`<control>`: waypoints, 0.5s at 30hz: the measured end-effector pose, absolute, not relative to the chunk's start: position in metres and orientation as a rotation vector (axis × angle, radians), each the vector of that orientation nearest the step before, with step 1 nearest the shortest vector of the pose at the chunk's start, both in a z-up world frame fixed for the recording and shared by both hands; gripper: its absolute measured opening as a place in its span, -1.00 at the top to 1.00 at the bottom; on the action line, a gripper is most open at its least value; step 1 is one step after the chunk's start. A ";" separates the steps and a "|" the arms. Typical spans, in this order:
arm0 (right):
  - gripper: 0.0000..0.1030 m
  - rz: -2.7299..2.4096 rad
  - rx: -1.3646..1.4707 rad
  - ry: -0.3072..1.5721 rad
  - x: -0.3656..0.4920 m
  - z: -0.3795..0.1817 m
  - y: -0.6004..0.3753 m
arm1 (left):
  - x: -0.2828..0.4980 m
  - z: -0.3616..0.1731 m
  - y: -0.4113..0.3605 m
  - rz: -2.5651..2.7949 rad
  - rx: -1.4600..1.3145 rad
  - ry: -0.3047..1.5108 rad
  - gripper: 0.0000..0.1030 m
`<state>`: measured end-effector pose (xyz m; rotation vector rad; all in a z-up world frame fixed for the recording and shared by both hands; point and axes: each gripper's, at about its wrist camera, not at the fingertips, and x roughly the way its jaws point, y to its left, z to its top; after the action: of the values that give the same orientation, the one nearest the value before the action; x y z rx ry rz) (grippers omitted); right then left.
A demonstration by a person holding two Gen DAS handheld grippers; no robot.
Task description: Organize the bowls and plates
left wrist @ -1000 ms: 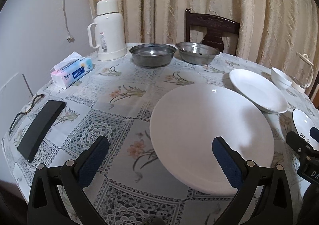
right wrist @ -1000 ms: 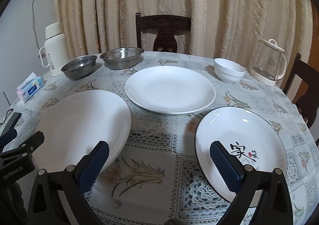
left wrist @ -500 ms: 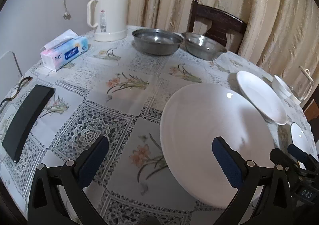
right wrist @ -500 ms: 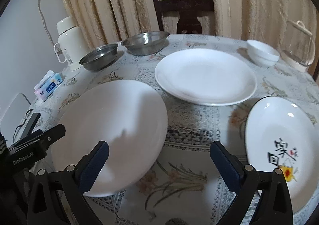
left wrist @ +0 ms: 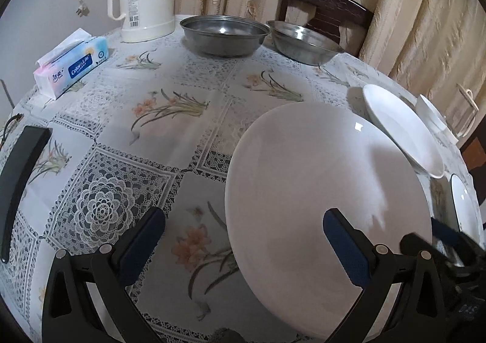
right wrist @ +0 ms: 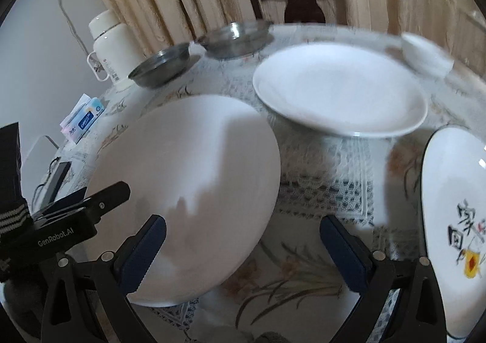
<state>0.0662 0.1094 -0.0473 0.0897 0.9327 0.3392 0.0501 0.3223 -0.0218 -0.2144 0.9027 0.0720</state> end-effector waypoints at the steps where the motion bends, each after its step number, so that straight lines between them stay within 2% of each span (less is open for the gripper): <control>1: -1.00 0.341 0.087 0.932 0.066 -0.048 0.110 | 0.050 -0.022 0.323 0.069 -0.211 0.902 -1.00; 15: -1.00 0.325 -0.012 0.963 0.067 -0.049 0.120 | 0.049 -0.018 0.335 -0.049 -0.264 0.926 -1.00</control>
<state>0.0675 0.1198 -0.0491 -0.0124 0.9626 0.3246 0.0487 0.3350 -0.0178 -0.2644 0.9258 -0.0493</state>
